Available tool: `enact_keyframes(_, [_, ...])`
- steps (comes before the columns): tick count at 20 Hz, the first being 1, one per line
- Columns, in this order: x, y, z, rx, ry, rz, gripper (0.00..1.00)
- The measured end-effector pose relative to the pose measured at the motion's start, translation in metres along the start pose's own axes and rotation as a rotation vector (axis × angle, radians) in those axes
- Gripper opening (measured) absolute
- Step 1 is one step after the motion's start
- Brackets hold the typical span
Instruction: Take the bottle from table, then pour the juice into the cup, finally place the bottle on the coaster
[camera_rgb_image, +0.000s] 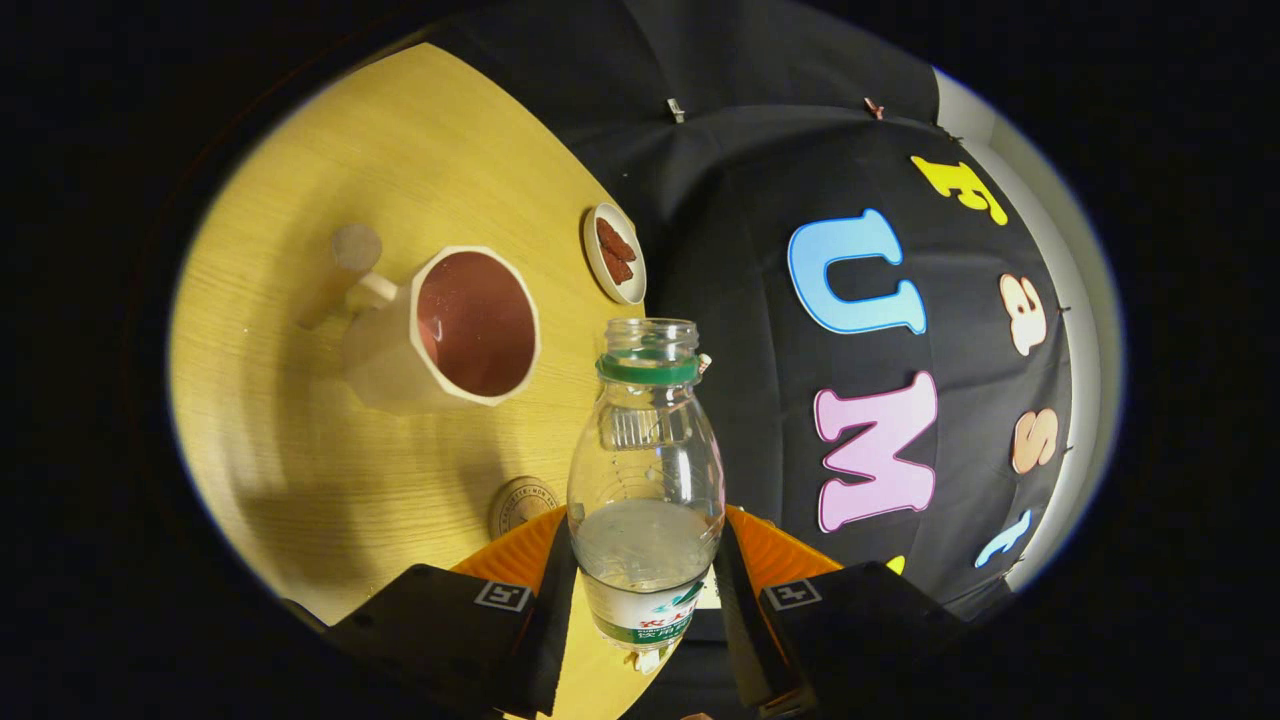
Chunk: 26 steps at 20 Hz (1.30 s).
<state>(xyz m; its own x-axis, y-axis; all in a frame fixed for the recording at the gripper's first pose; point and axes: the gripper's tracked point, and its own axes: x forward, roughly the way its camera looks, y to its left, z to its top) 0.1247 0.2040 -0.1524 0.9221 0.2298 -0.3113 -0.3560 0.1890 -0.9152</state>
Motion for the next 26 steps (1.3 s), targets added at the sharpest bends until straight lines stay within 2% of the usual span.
enact_keyframes(11, [0.020,0.005,0.008,-0.193,-0.031,0.045,0.69])
enact_keyframes(26, [0.031,0.006,0.008,-0.336,-0.036,0.054,0.69])
